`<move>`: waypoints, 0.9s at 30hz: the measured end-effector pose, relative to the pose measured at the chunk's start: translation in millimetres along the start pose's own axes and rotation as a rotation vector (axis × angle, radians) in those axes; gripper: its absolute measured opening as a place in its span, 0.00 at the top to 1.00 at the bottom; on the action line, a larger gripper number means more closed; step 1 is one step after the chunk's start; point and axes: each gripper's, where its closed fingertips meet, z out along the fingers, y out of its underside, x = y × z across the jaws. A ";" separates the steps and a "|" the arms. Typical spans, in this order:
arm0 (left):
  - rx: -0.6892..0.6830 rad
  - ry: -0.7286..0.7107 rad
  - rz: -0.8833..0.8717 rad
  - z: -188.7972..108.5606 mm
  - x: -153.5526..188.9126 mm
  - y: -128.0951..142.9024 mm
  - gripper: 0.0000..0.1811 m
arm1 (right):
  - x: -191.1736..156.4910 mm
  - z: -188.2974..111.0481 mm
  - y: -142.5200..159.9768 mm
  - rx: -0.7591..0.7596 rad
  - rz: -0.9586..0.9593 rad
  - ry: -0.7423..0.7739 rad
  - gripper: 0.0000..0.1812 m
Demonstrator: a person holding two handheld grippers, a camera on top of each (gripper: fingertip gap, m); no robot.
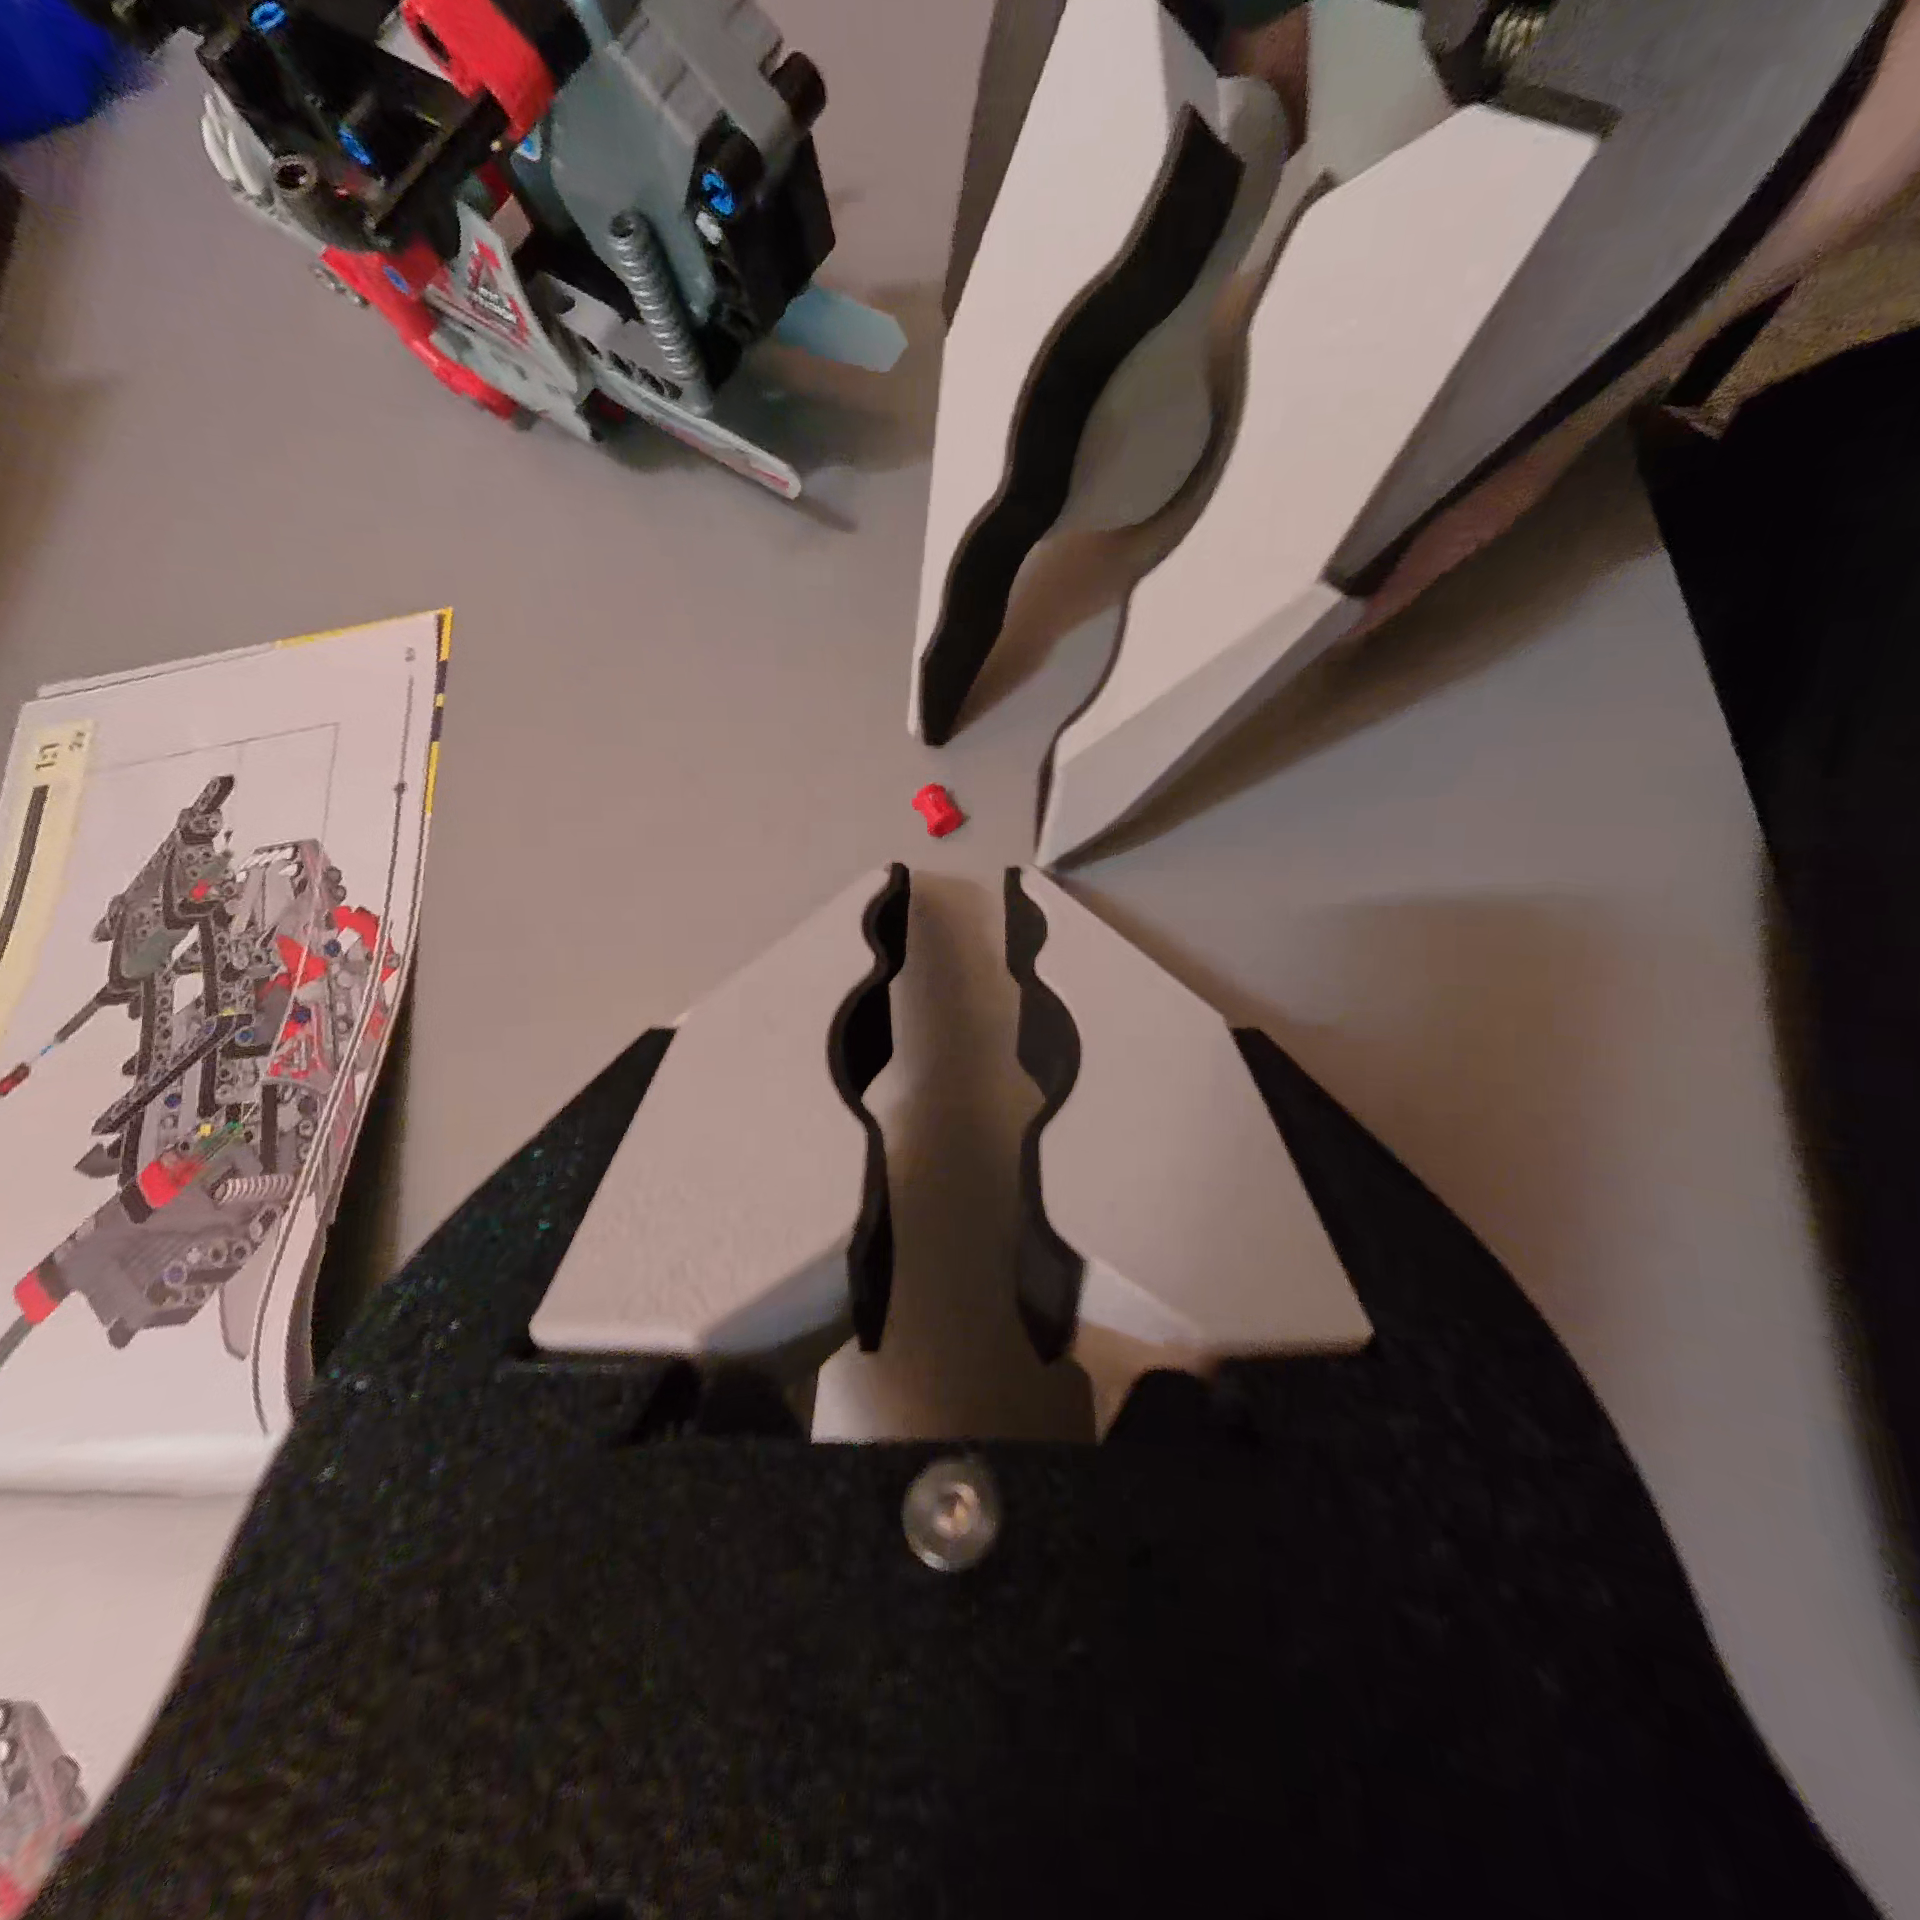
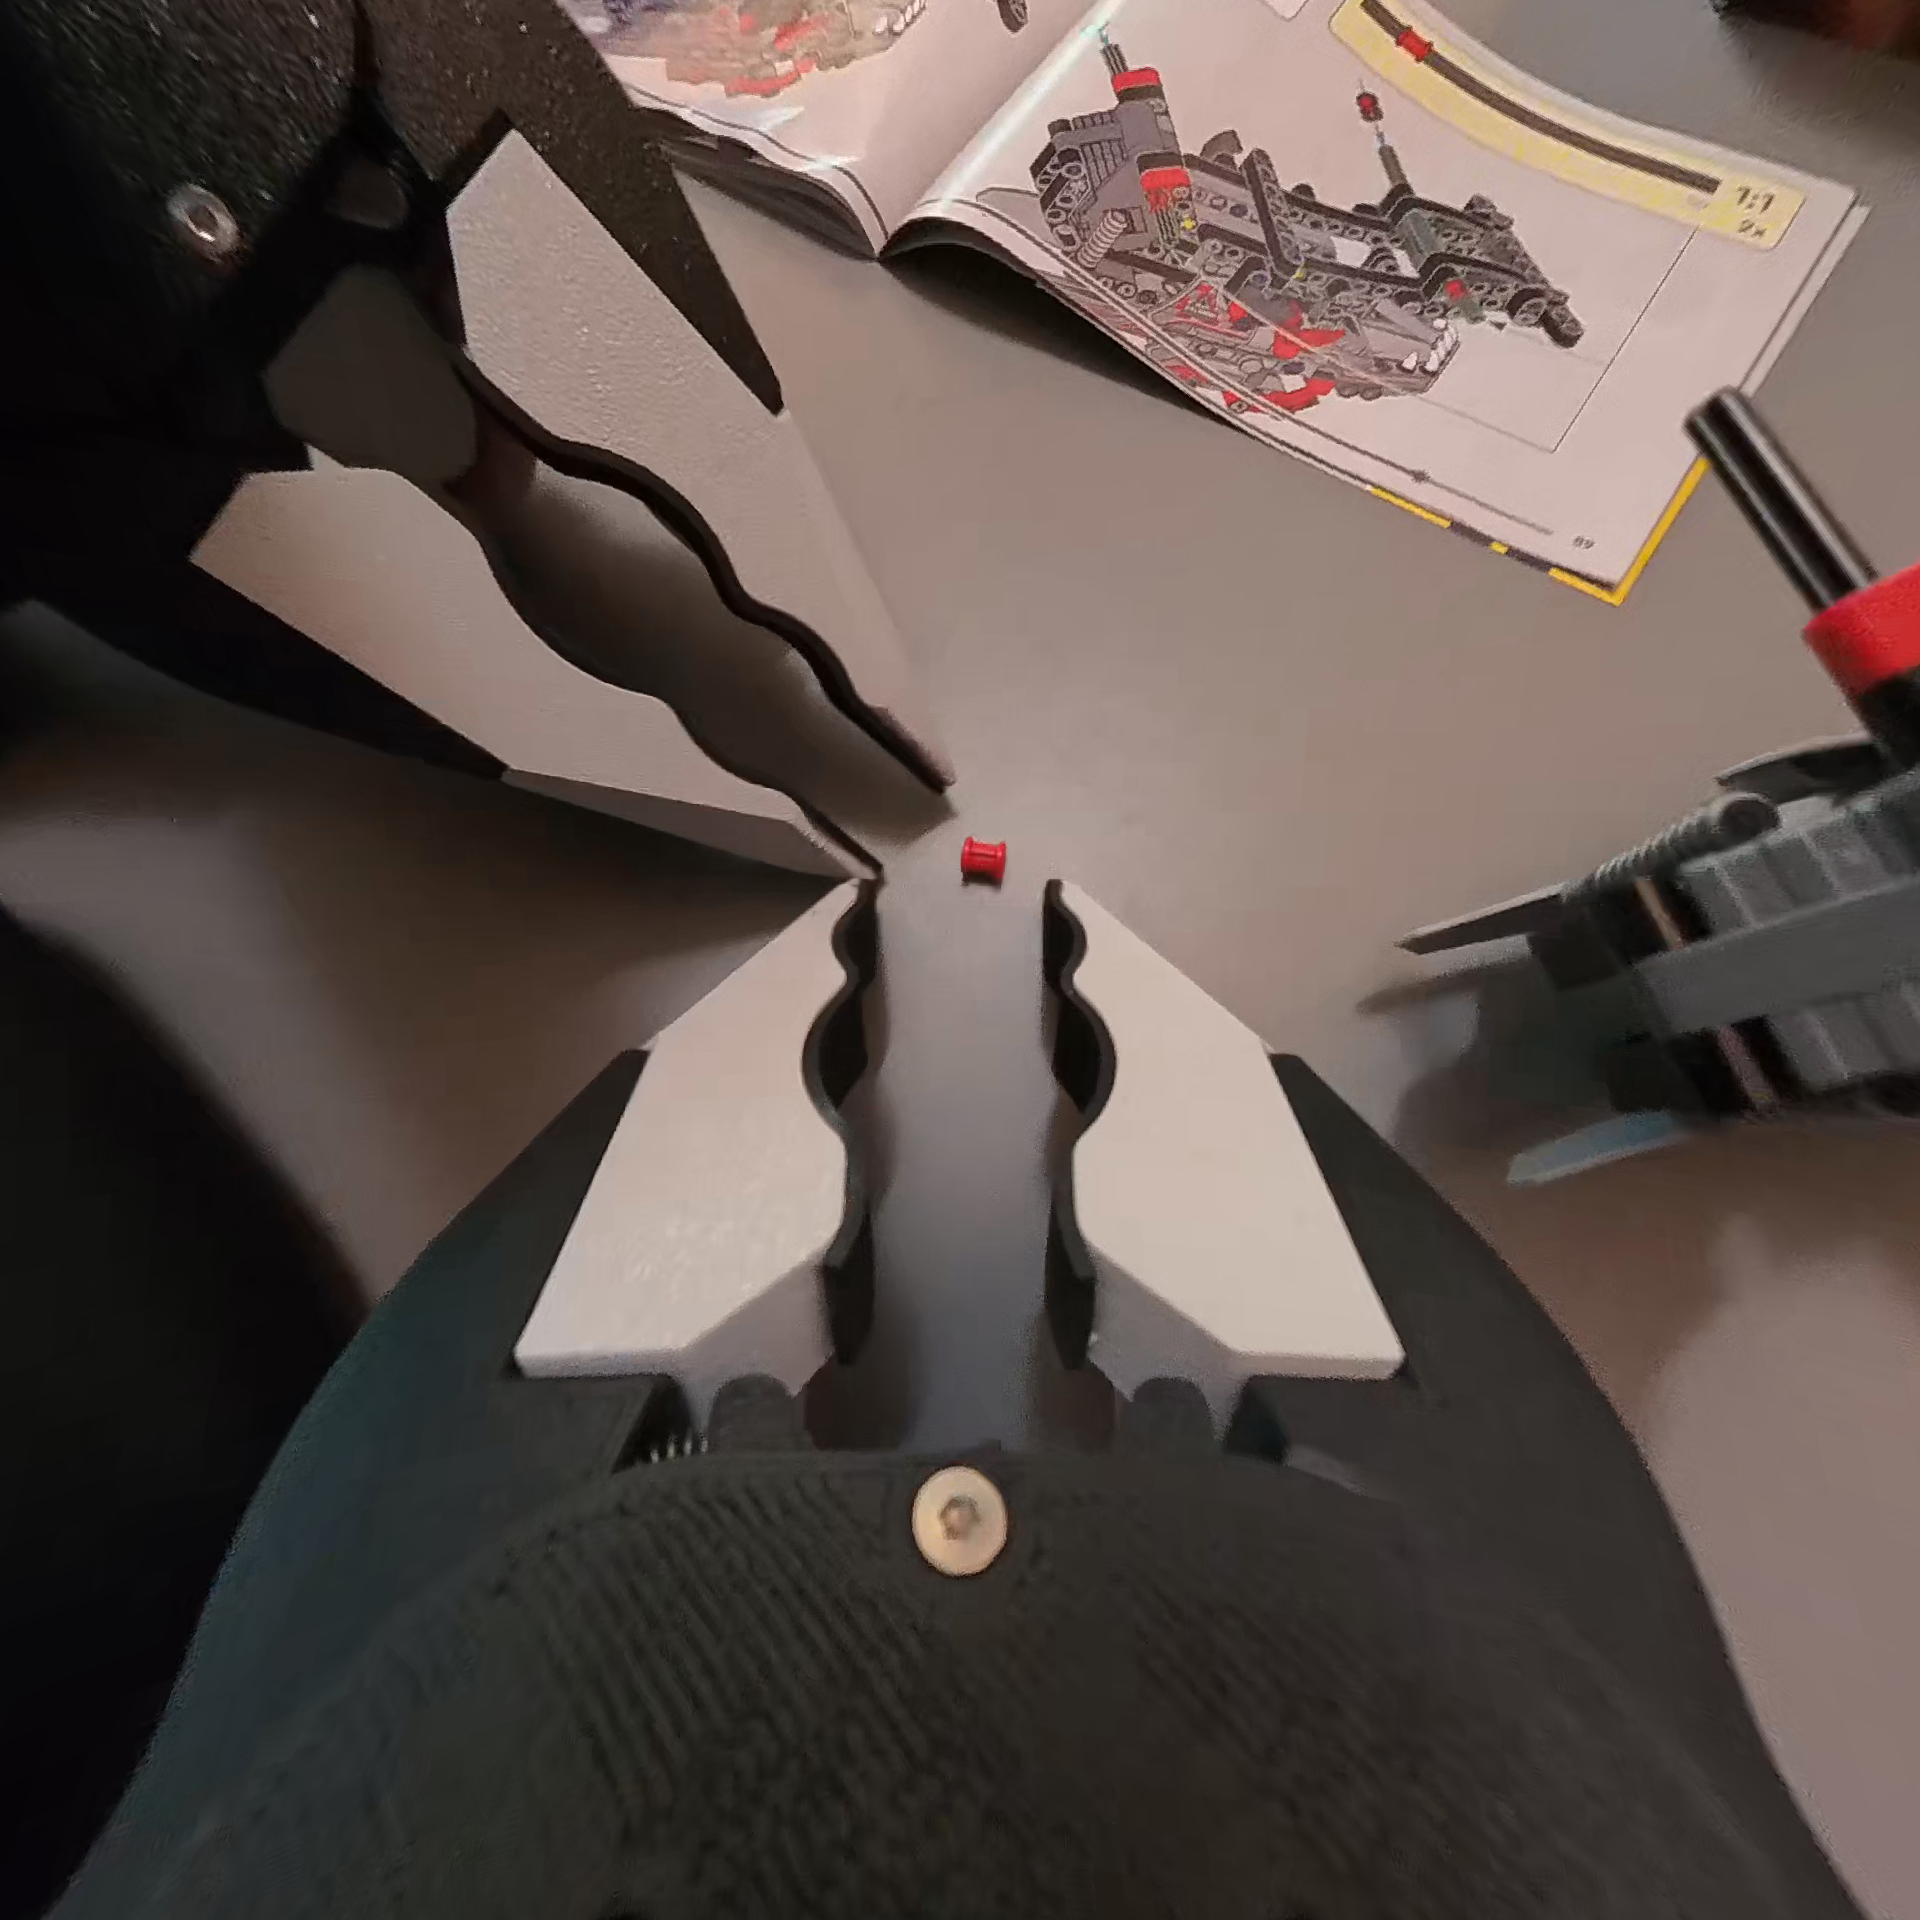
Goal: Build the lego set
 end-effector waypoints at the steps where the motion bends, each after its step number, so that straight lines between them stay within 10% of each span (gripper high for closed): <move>1: 0.009 -0.004 -0.016 1.4 0.1 -2.4 0.91 | -0.1 -2.3 0.3 0.007 0.016 -0.016 0.81; 27: -0.003 0.084 -0.306 9.0 -13.5 -1.4 0.97 | -3.0 -12.2 -0.9 0.064 -0.037 -0.078 0.86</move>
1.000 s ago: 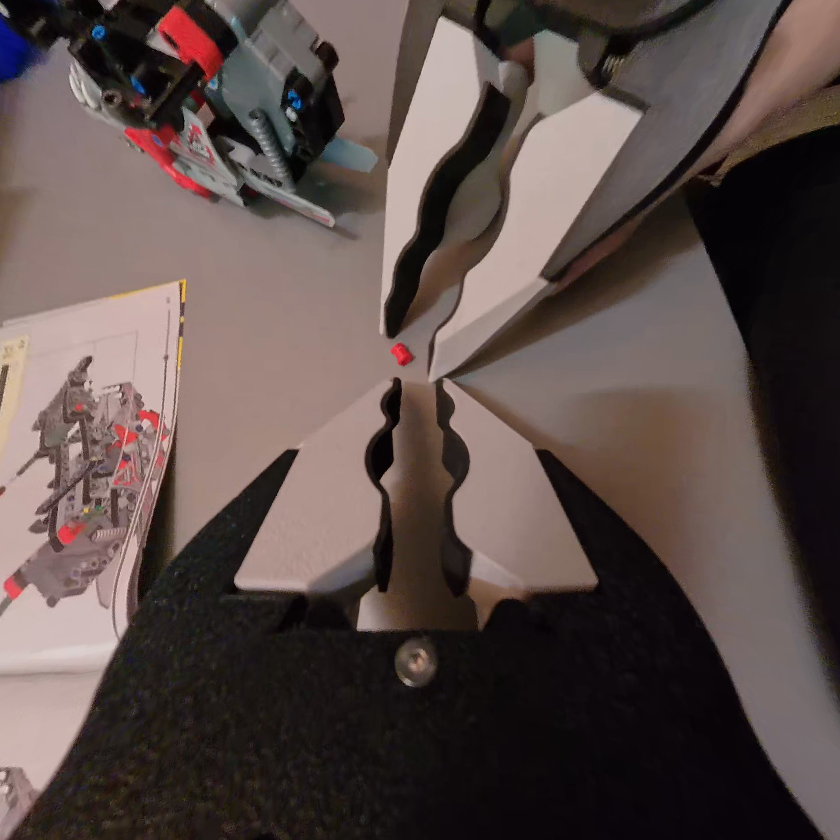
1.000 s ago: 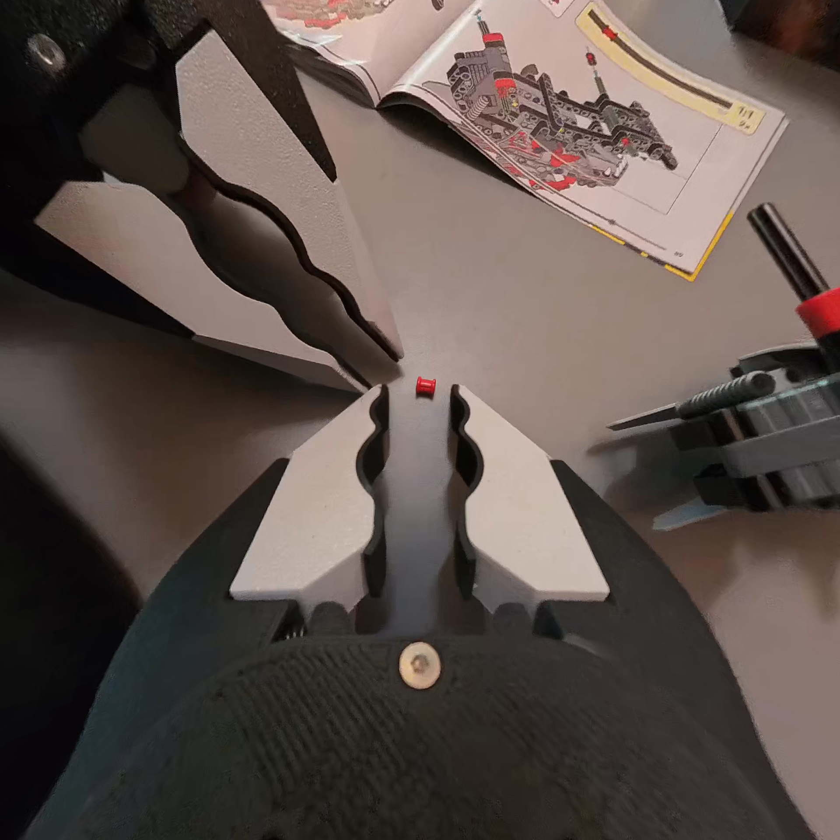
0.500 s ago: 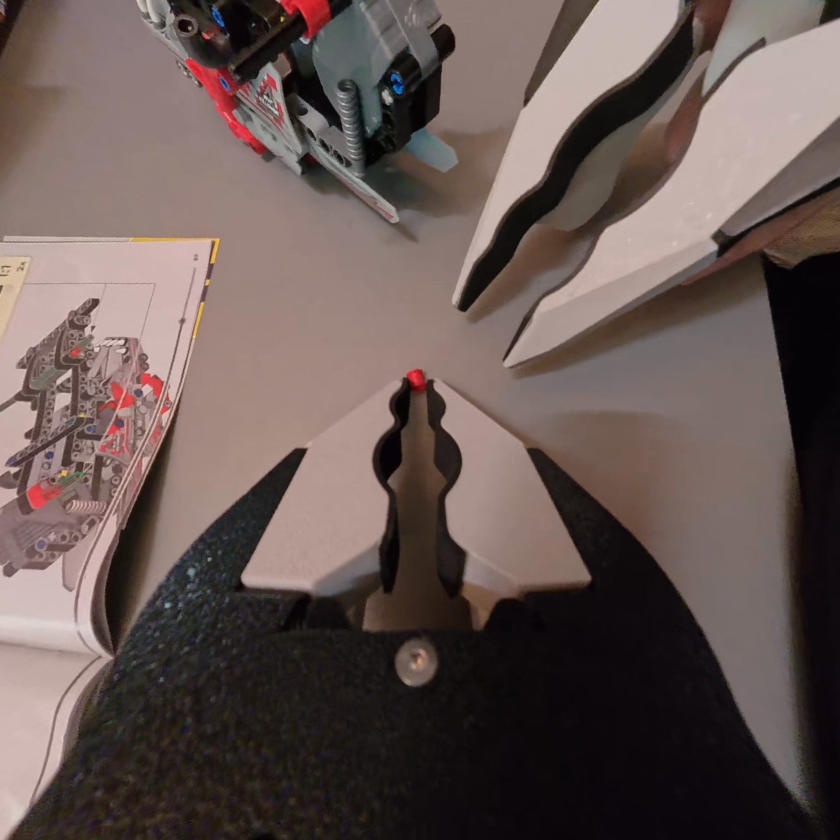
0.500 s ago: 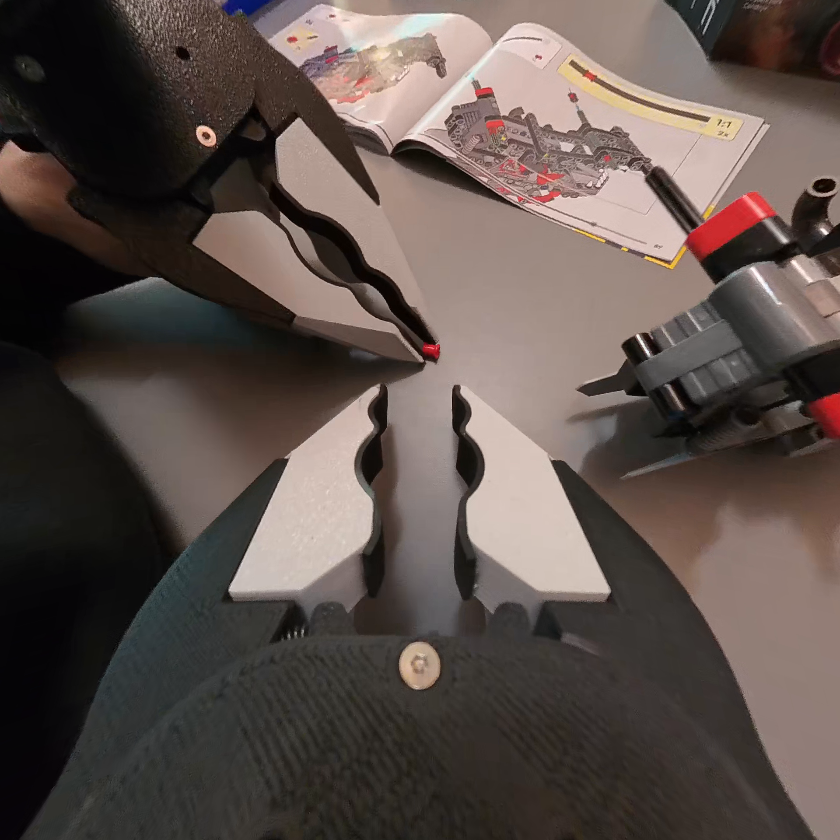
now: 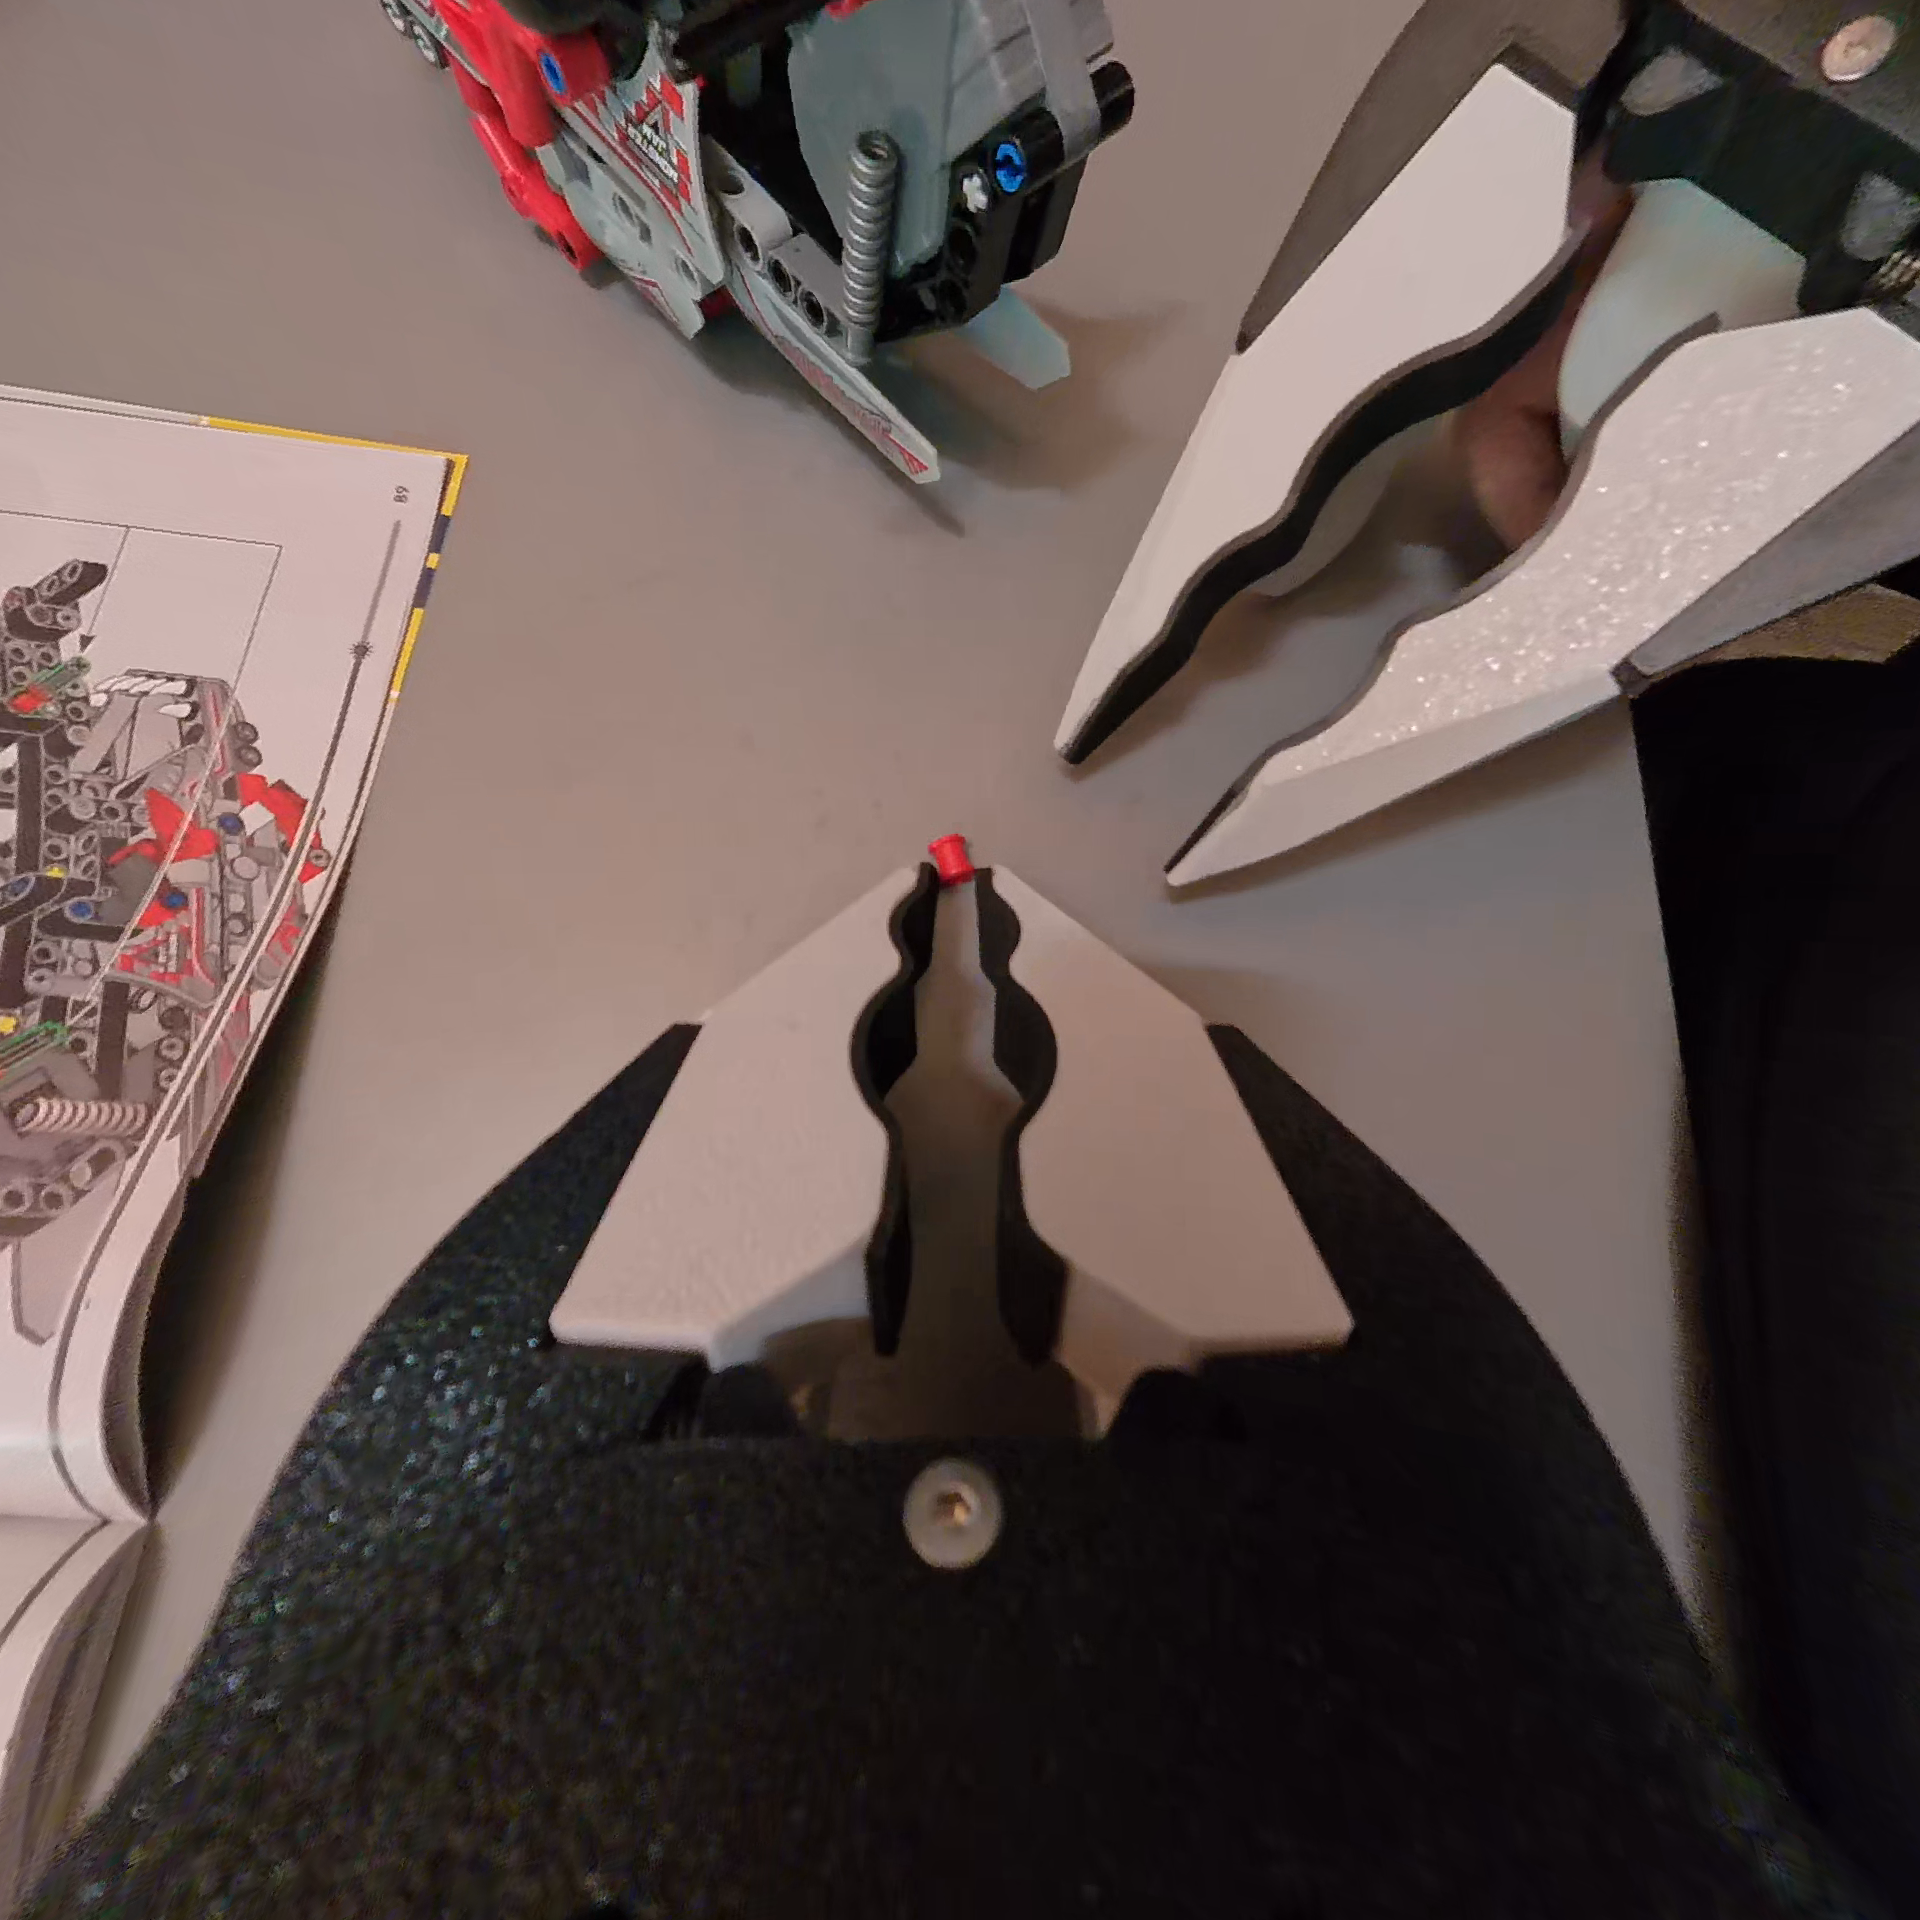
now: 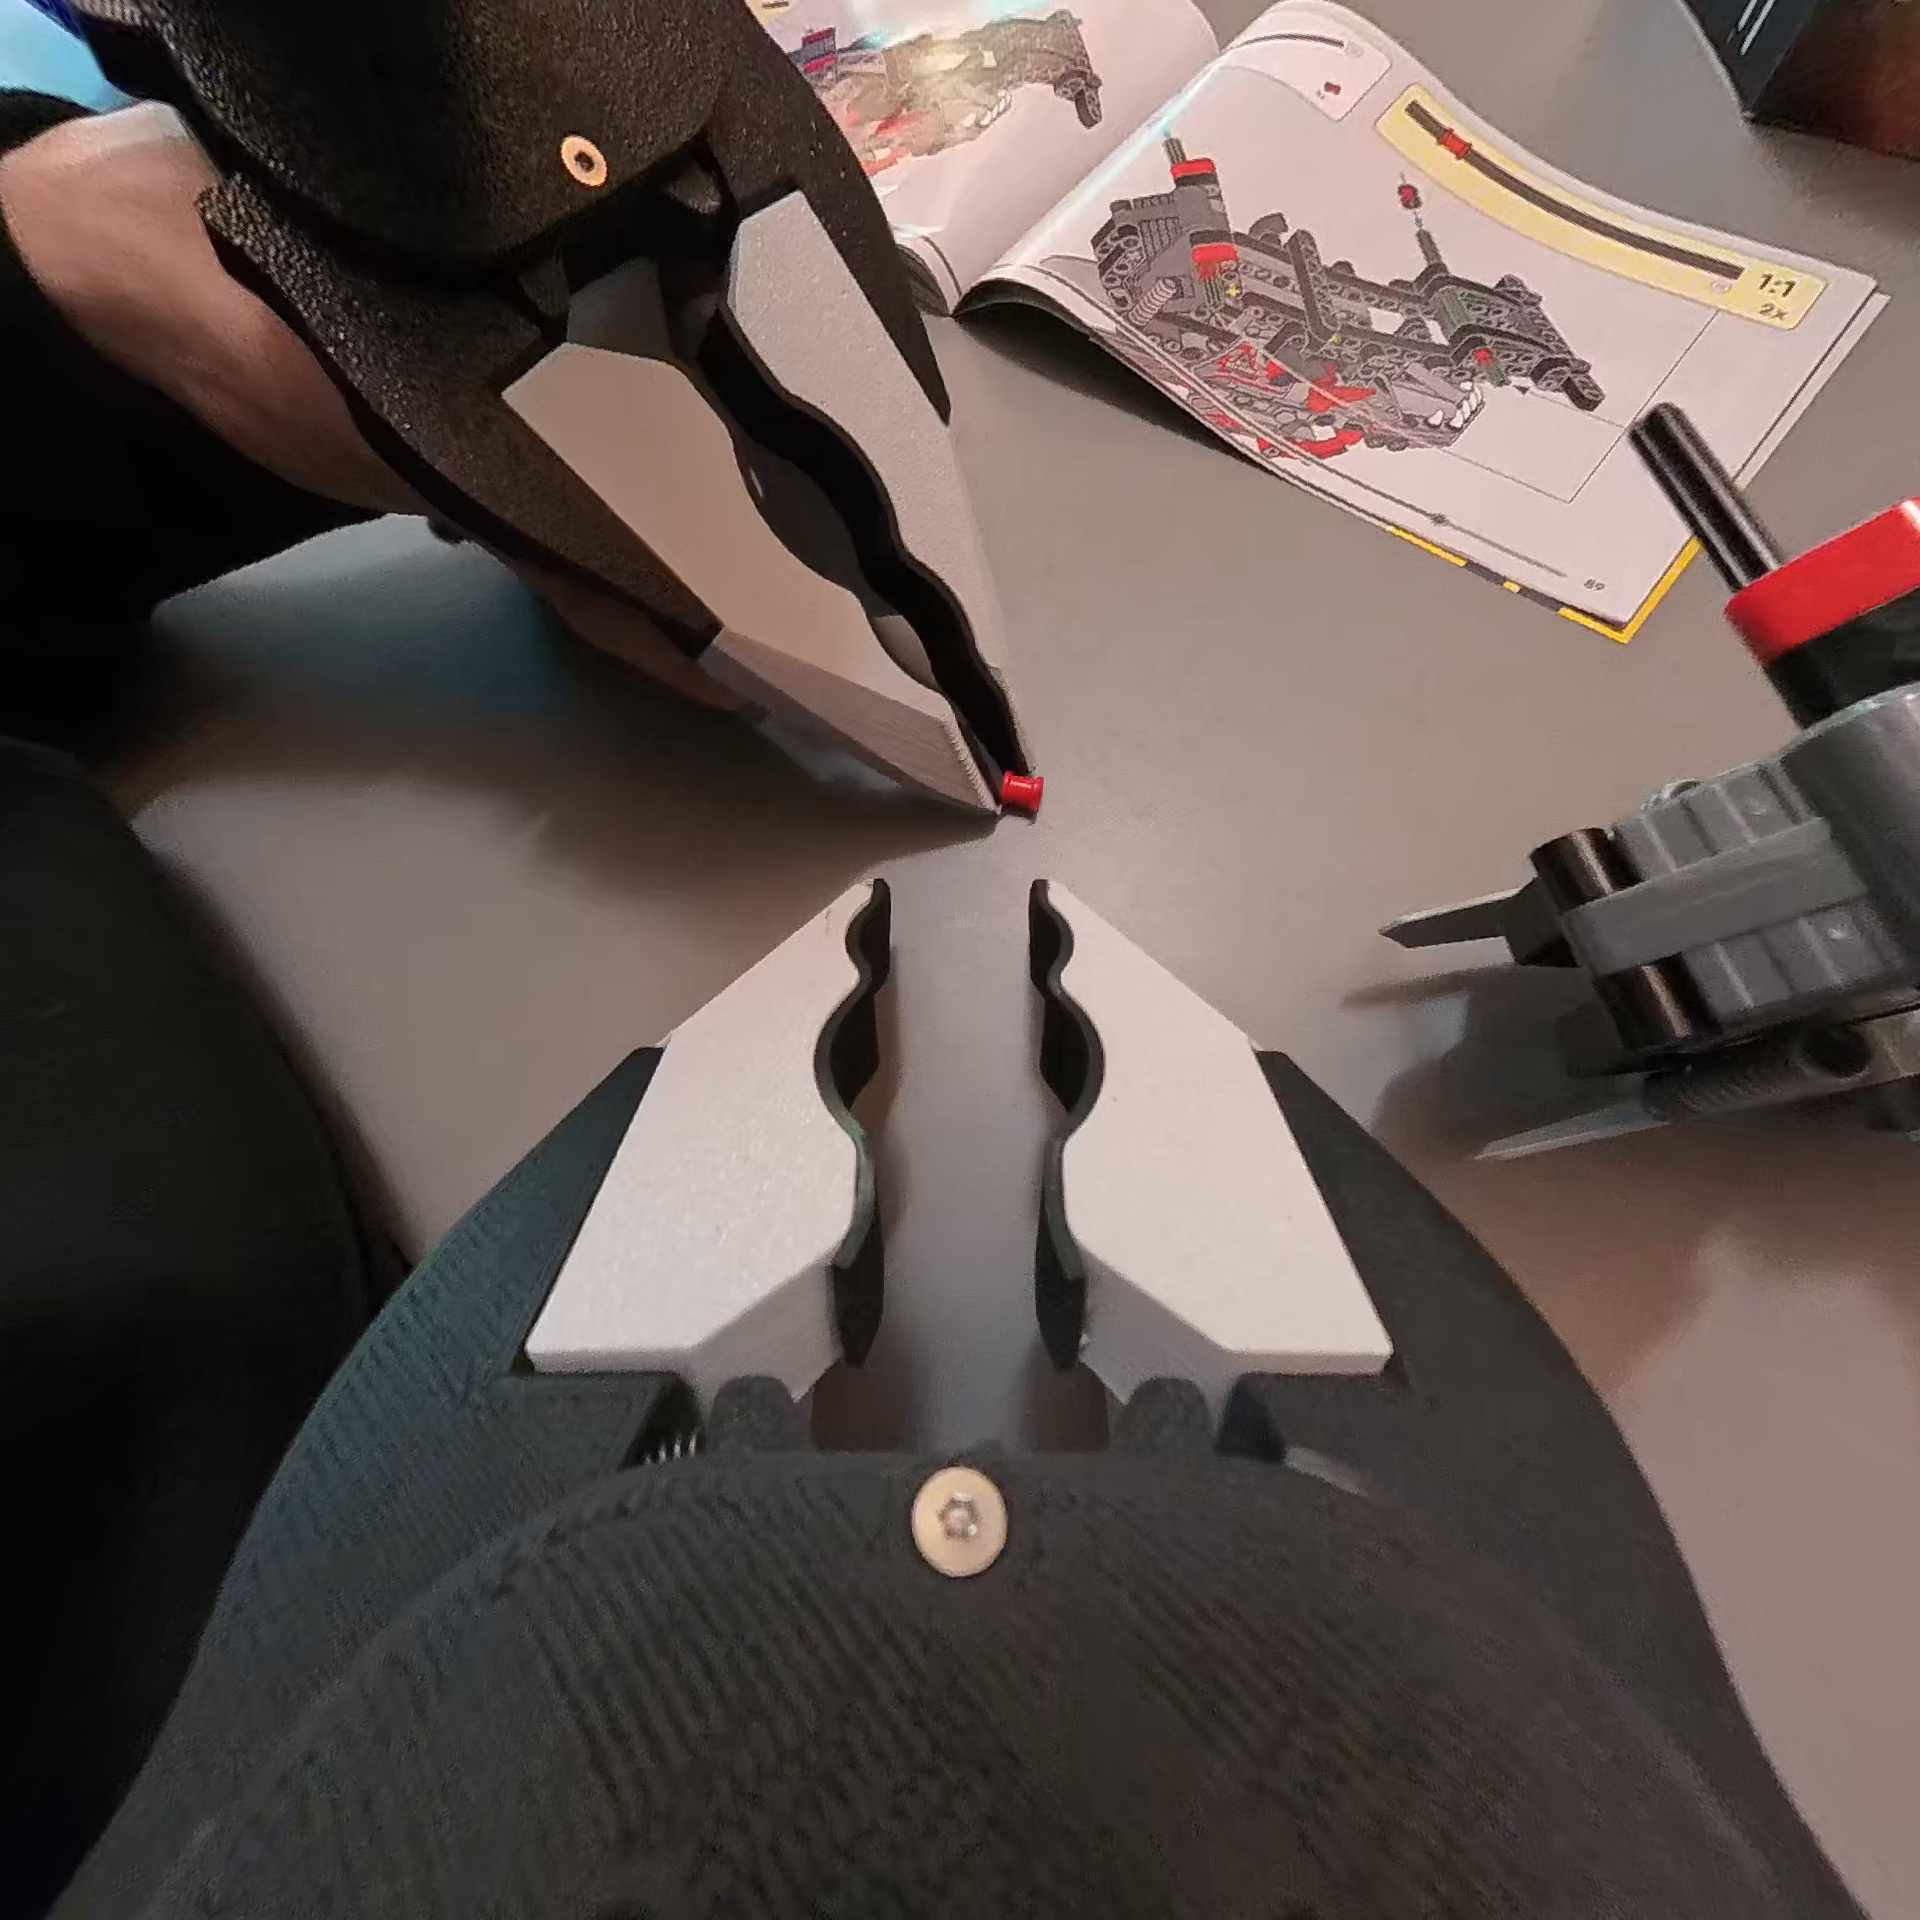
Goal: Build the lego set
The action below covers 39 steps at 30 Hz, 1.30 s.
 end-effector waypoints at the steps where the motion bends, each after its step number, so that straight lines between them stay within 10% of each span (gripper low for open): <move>1: 0.000 0.001 0.002 -0.2 0.4 0.1 0.96 | -0.7 -0.8 -1.0 0.003 0.001 0.001 0.86; 8: 0.106 -0.084 0.005 -33.2 -4.6 -12.1 0.93 | -17.2 -5.2 -22.5 0.052 -0.065 -0.019 0.87; 14: 0.341 -0.472 0.000 -203.1 -40.6 -33.6 0.99 | -46.2 14.0 -34.7 0.037 -0.171 -0.092 0.86; 18: 0.203 -0.781 -0.154 -340.9 -97.1 44.5 1.00 | -65.9 29.9 -35.5 -0.004 -0.233 -0.146 0.86; 21: -0.042 -0.775 -0.334 -387.6 -126.4 137.7 1.00 | -77.4 42.4 -31.8 -0.049 -0.250 -0.185 0.87; 29: -0.396 -0.490 -0.427 -360.7 -125.6 247.2 0.95 | -85.1 57.1 -22.3 -0.105 -0.275 -0.192 0.89; 39: -0.359 -0.256 -0.283 -303.3 -127.8 244.9 0.95 | -85.0 57.3 -18.2 -0.079 -0.265 -0.178 0.91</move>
